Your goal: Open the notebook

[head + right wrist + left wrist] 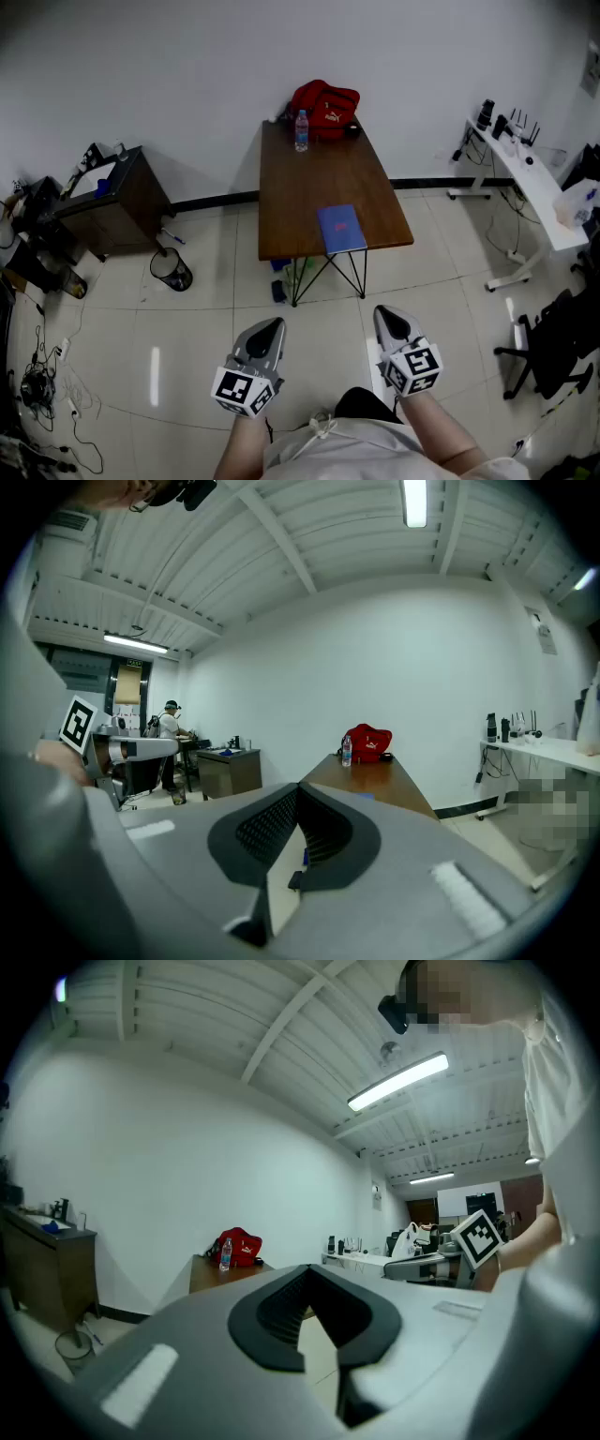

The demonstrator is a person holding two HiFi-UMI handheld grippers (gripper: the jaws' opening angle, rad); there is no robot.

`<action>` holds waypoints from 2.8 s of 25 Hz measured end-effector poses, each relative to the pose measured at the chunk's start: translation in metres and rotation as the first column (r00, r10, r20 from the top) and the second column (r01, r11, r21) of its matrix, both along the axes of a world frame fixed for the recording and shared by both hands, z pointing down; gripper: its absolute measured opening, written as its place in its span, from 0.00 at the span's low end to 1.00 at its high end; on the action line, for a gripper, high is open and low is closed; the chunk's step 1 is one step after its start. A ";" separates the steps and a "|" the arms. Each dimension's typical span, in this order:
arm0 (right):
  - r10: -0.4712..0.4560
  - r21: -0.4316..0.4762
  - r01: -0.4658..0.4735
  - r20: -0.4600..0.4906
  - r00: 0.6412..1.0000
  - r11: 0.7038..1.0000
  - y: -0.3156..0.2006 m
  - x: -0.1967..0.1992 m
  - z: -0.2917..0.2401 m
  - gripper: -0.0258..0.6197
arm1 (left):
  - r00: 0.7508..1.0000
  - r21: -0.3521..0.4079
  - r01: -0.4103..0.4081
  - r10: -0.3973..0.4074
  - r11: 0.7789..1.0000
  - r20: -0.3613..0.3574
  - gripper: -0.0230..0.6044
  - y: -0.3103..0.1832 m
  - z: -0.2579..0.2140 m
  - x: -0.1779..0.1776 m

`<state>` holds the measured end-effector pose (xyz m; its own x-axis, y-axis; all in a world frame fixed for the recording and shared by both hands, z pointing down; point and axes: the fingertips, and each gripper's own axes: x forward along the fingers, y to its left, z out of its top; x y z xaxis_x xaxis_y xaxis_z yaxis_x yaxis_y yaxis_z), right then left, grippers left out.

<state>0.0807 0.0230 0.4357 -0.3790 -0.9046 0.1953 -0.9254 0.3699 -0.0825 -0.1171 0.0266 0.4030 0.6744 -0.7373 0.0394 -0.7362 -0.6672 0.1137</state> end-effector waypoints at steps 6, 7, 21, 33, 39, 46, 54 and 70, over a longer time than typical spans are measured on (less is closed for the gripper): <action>0.003 -0.033 -0.004 -0.008 1.000 0.999 -0.046 -0.003 0.020 0.05 | 0.999 -0.028 0.035 -0.035 0.999 -0.002 0.05 -0.039 0.022 -0.016; 0.006 -0.040 -0.006 -0.005 1.000 0.999 -0.057 -0.002 0.025 0.05 | 0.999 -0.032 0.041 -0.041 0.999 -0.005 0.05 -0.048 0.025 -0.017; 0.048 -0.205 -0.060 -0.065 0.997 0.977 -0.264 0.040 0.095 0.05 | 0.995 -0.121 0.000 0.012 0.993 0.100 0.05 -0.238 0.080 0.026; 0.110 -0.473 -0.154 -0.119 0.987 0.868 -0.324 0.093 0.227 0.16 | 0.994 -0.317 -0.025 0.057 0.948 0.091 0.05 -0.314 0.166 0.065; 0.113 -0.521 -0.149 -0.100 0.988 0.840 -0.317 0.093 0.258 0.15 | 0.993 -0.364 -0.034 0.072 0.931 0.090 0.05 -0.316 0.186 0.076; 0.161 -0.510 -0.160 -0.044 0.986 0.845 -0.319 0.097 0.256 0.07 | 0.993 -0.363 -0.045 0.081 0.931 0.085 0.05 -0.320 0.188 0.082; 0.164 -0.441 -0.128 0.043 0.986 0.888 -0.327 0.089 0.199 0.05 | 0.997 -0.320 -0.020 0.043 0.947 0.065 0.05 -0.318 0.157 0.075; -0.302 -0.321 0.321 0.109 0.947 0.891 -0.311 -0.095 0.125 0.06 | 0.966 -0.260 0.258 -0.243 0.931 0.086 0.05 -0.274 0.121 -0.029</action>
<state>-0.0142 -0.2877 0.5603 -0.6496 -0.6250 0.4330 -0.7574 0.5813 -0.2973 -0.1458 -0.2471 0.5241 0.4609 -0.8396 0.2875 -0.8850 -0.4106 0.2197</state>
